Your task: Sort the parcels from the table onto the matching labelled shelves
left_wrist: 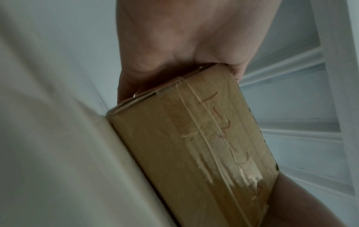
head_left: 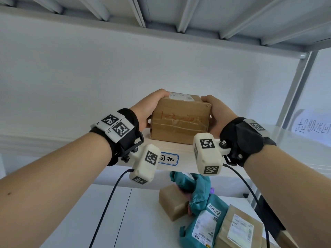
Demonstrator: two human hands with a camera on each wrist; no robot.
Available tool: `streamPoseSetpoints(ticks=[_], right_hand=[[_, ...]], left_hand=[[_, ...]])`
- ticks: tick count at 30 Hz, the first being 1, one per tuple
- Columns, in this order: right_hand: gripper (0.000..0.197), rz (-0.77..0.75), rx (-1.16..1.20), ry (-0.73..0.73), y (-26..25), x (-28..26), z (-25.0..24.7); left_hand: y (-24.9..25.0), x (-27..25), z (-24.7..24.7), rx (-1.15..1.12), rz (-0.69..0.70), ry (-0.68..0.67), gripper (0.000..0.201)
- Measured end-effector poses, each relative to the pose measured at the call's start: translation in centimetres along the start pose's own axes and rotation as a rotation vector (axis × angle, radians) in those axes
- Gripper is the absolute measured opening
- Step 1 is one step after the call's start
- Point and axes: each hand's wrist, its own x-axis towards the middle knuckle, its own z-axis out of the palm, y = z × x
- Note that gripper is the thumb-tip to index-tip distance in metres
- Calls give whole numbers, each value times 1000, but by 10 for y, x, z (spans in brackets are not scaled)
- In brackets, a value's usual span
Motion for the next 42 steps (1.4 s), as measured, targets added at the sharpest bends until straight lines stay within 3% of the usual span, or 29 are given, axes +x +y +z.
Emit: streamPoseSetpoints(ticks=[9,13,18,23,26,30,37,42], right_hand=[[21,-7,-71,56,-5,-9,0],[32,-82,-189,115,-15,-19,0],[41,-304,-267,200,-36,-43,11],[35,-665,-441,175,-43,-74,40],[36,-735,-451,63,-32,-89,62],[33,-683,-416,-131,1,-101,99],[31,-638,-449,-441,60,-130,171],[32,-566,-554,-595,114,-153,215]], left_hand=[[4,-3,0,-9,-27,-7,37],[8,-9,-9,3,11,71,66],[21,-25,-20,44,120,175,61],[33,-46,-36,116,198,227,56],[35,-64,-53,109,205,272,54],[27,-97,-78,169,182,387,49],[1,-173,-125,410,70,610,48],[-30,-227,-167,671,-60,691,49]])
